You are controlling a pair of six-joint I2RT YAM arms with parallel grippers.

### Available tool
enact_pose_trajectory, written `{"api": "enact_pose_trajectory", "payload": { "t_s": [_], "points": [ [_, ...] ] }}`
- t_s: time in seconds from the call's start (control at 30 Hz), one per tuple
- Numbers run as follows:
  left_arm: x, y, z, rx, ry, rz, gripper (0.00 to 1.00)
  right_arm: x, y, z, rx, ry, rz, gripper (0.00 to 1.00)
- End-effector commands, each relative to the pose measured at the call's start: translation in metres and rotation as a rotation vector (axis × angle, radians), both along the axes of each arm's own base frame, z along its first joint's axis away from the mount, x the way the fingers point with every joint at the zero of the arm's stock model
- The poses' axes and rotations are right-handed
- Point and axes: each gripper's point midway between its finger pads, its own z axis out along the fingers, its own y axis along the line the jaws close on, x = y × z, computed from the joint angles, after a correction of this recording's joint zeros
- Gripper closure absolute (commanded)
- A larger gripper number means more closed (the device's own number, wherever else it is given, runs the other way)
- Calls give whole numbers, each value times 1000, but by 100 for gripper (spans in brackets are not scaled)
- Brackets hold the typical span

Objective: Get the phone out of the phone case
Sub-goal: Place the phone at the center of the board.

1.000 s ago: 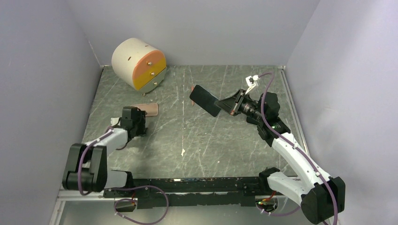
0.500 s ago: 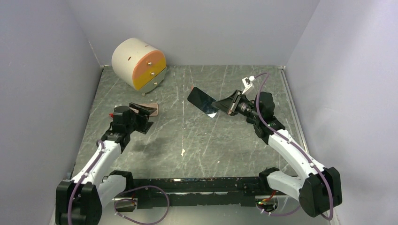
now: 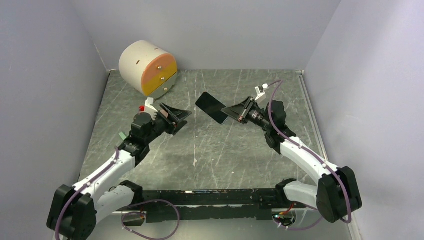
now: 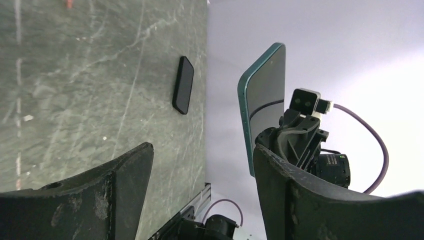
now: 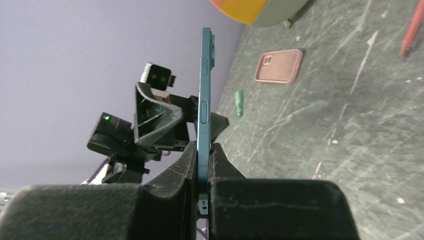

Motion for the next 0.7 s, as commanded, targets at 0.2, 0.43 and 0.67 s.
{"api": "enact_pose_trajectory", "payload": {
  "t_s": [0.2, 0.43, 0.67],
  "points": [
    [5, -52, 61, -82, -223, -121, 28, -8, 20, 55, 193, -96, 32, 100],
    [7, -66, 76, -130, -266, -137, 43, -16, 30, 58, 216, -98, 59, 100],
    [6, -59, 73, -157, -236, -102, 57, -14, 28, 59, 212, -110, 41, 100]
  ]
}}
